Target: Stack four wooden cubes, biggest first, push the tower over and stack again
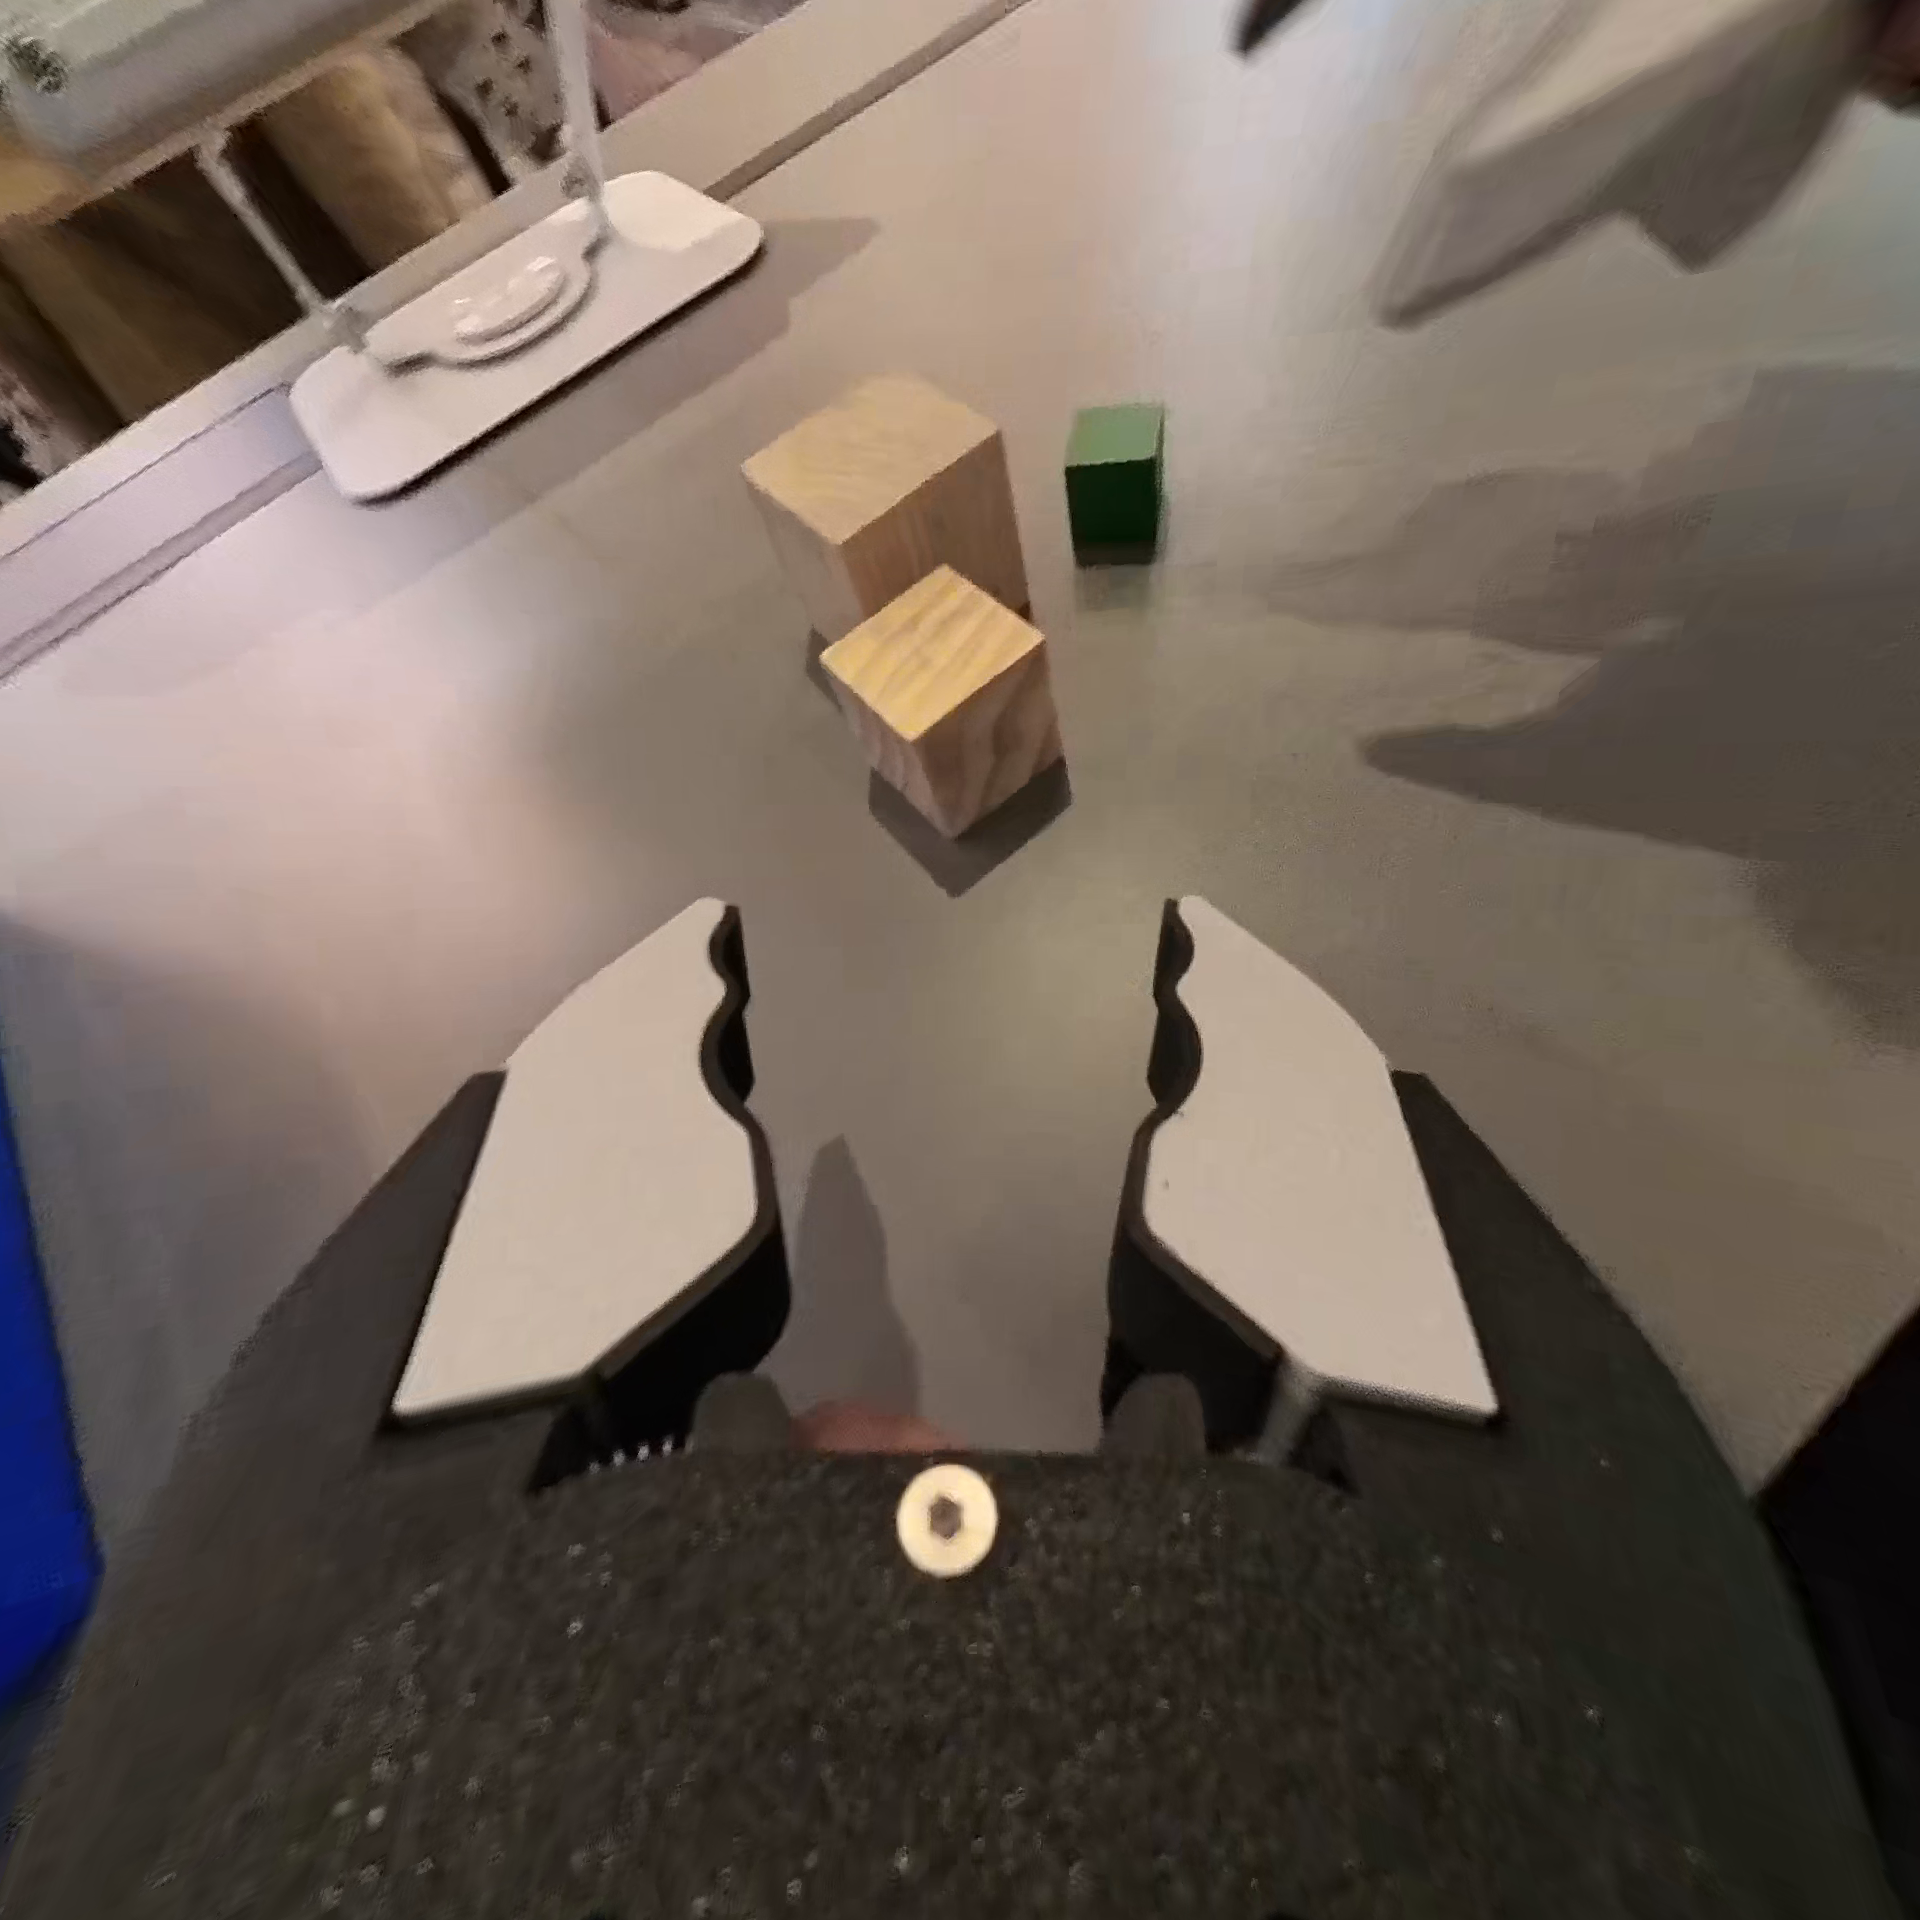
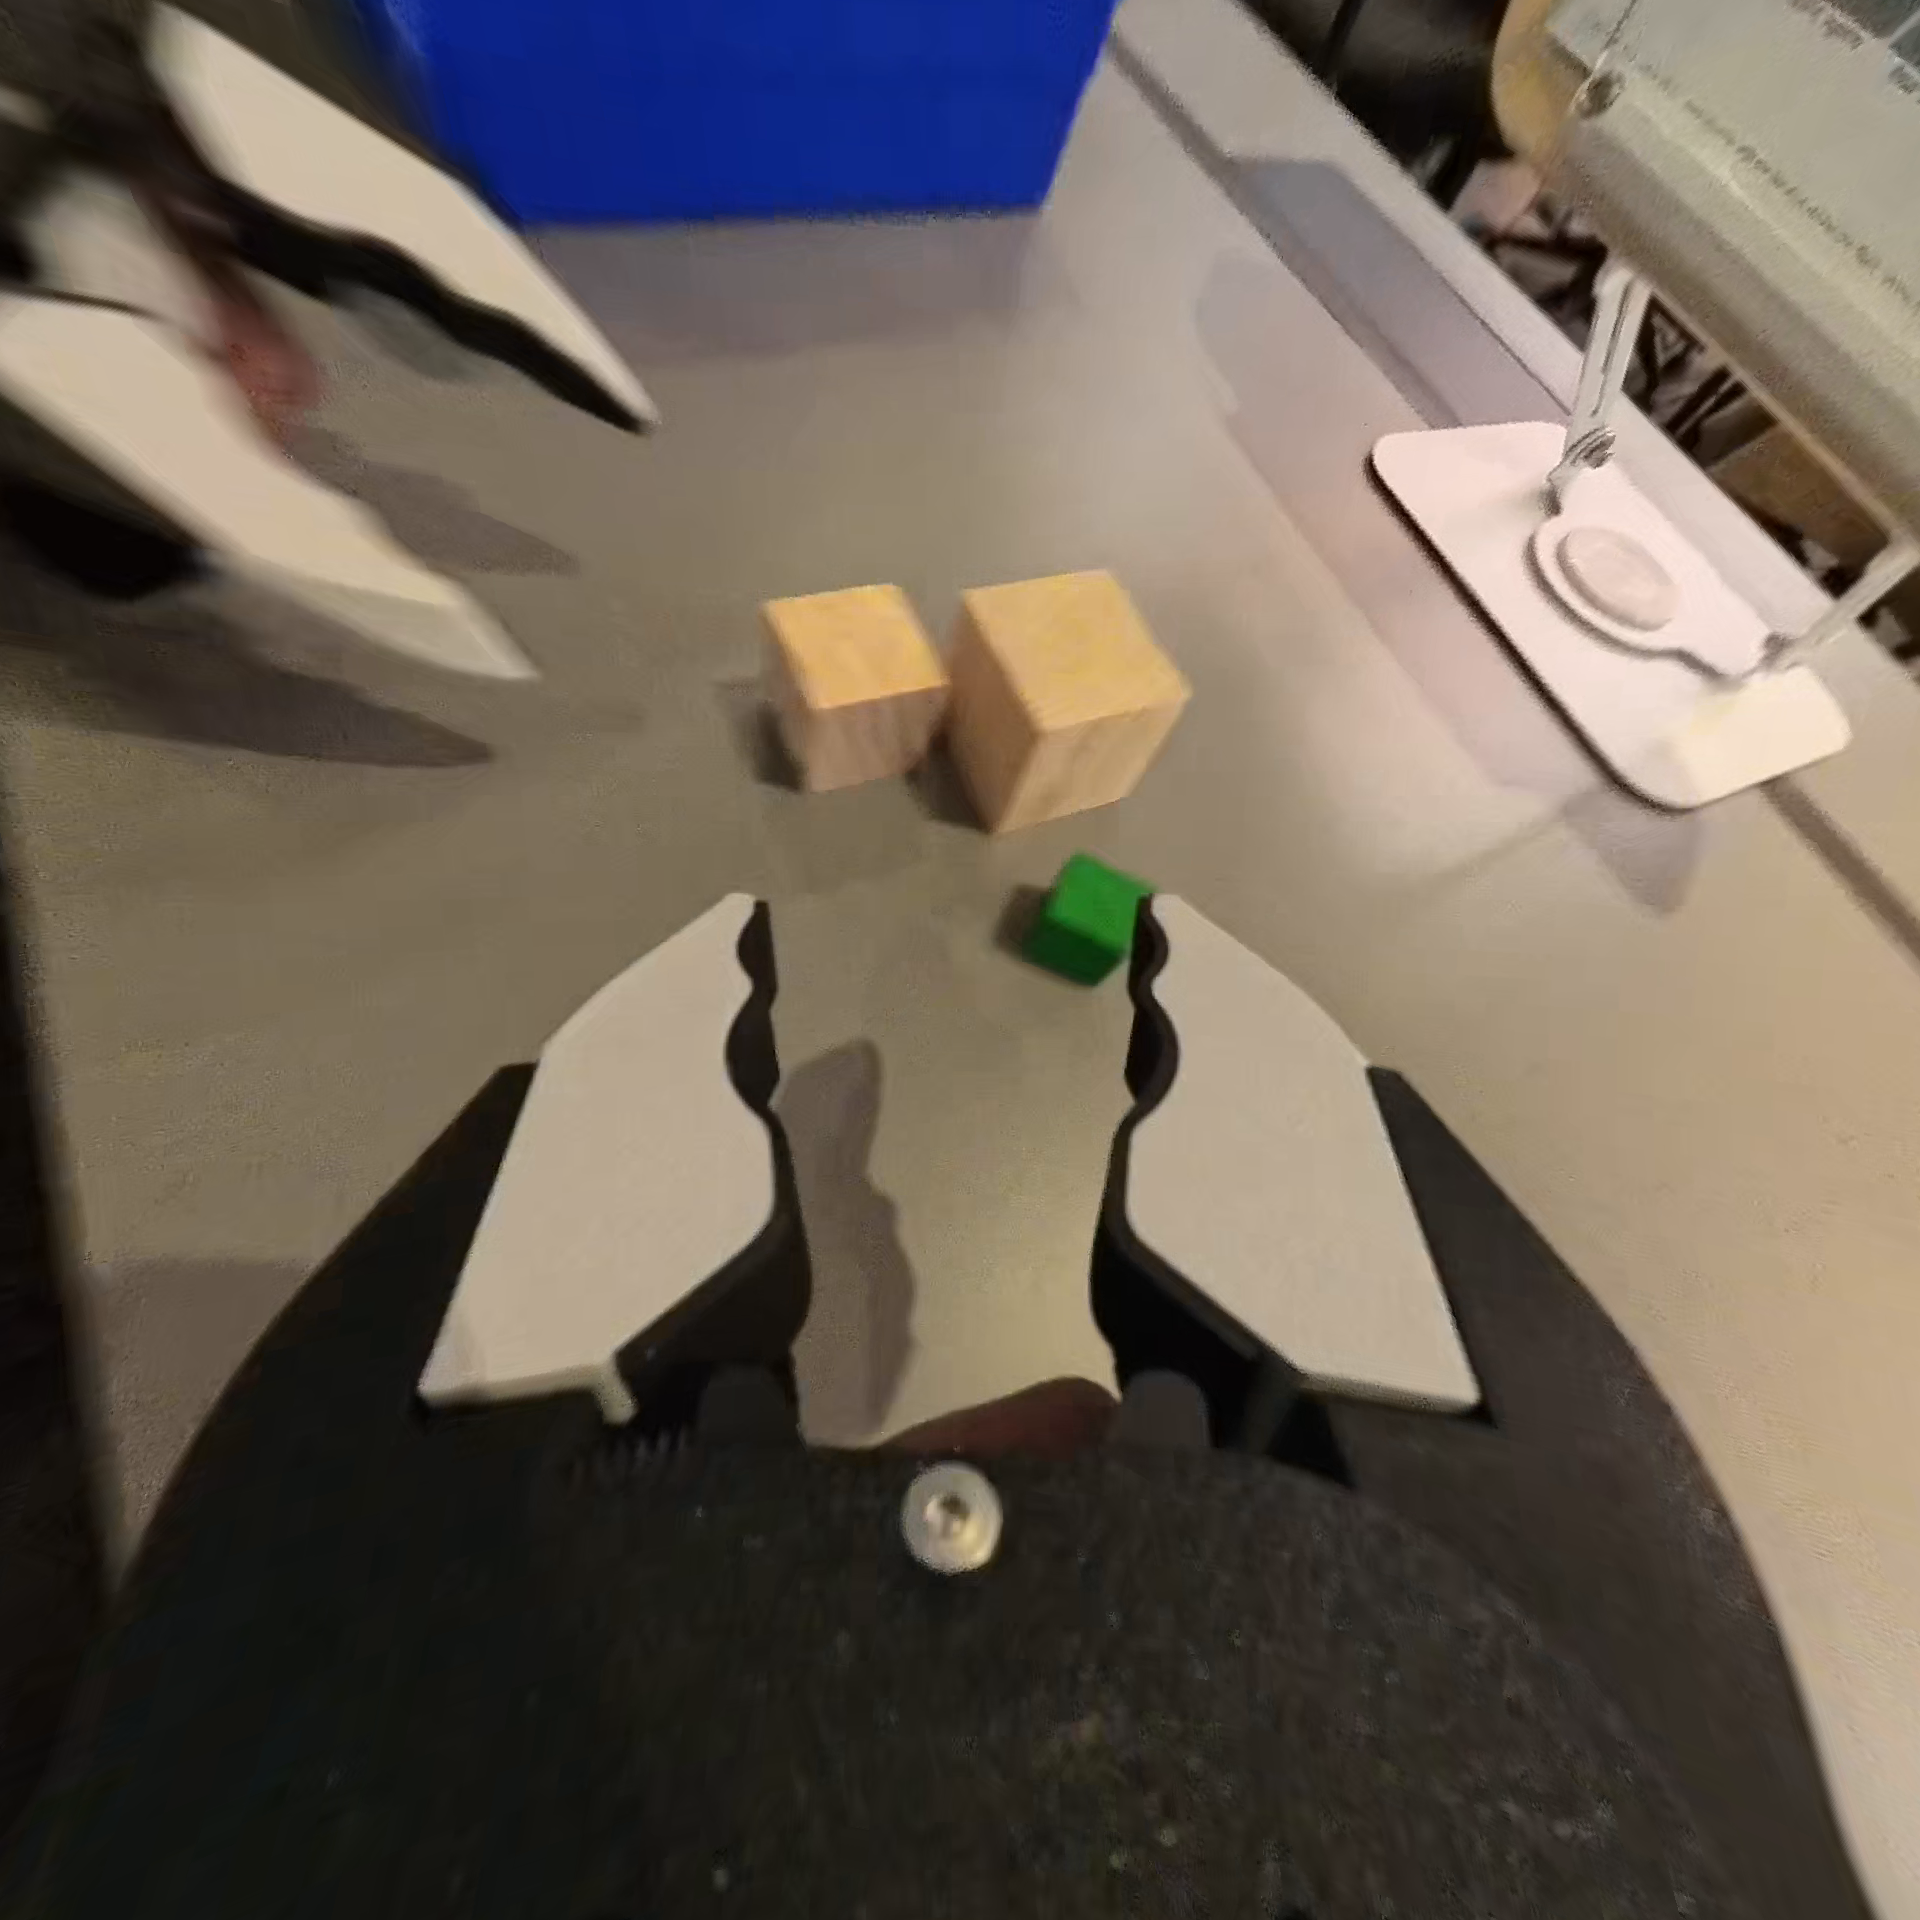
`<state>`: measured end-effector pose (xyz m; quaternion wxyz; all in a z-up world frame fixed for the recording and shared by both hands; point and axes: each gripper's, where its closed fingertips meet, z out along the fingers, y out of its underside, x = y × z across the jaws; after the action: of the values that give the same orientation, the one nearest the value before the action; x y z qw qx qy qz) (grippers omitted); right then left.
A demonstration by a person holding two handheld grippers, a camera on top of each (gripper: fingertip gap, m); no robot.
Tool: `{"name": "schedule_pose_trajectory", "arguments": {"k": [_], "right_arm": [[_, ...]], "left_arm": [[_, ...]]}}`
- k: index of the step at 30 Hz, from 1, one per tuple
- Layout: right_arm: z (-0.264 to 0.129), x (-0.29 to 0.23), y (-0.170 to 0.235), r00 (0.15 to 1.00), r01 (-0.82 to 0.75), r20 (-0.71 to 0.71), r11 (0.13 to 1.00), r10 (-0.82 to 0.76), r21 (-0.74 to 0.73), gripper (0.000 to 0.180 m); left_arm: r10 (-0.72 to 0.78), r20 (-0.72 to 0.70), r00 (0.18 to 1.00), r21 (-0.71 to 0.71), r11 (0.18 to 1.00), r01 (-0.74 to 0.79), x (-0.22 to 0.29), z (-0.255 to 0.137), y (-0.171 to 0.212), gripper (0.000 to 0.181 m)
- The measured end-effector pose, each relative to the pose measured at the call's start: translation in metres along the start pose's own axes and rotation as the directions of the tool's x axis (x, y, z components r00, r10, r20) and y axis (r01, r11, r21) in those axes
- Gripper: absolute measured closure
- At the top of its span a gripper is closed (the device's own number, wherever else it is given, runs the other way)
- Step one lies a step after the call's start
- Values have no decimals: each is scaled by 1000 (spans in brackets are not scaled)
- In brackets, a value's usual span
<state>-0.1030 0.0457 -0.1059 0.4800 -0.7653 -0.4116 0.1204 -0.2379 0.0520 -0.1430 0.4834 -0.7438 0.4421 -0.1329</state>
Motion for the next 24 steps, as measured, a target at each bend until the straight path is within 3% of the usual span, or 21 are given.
{"name": "schedule_pose_trajectory", "arguments": {"k": [3,6,9,14,15,16,20,24], "right_arm": [[-32,-40,18,995,-100,28,988,98,118,121],[-48,-64,37,995,-90,49,993,86,74,120],[-58,-71,47,998,-51,29,998,50,43,121],[-61,-82,47,989,-118,104,989,108,87,123],[-61,-83,47,988,-116,110,990,106,85,123],[-60,-83,48,989,-112,111,990,103,84,123],[-61,-84,47,985,-127,127,987,114,98,126],[-60,-83,50,982,-147,130,984,134,99,129]], "left_arm": [[125,-101,987,-11,992,-127,-5,19,-10,108],[238,-241,941,-42,966,-255,-8,39,-16,106],[269,-393,879,-49,949,-313,-3,53,-22,104],[254,-523,814,-126,921,-368,-5,75,-13,101],[254,-555,792,-131,914,-385,-2,76,-8,108],[261,-583,770,-118,910,-398,1,76,-5,132],[262,-620,740,-74,919,-388,4,65,-7,135],[317,-582,749,4,922,-387,-14,39,-40,135]]}}
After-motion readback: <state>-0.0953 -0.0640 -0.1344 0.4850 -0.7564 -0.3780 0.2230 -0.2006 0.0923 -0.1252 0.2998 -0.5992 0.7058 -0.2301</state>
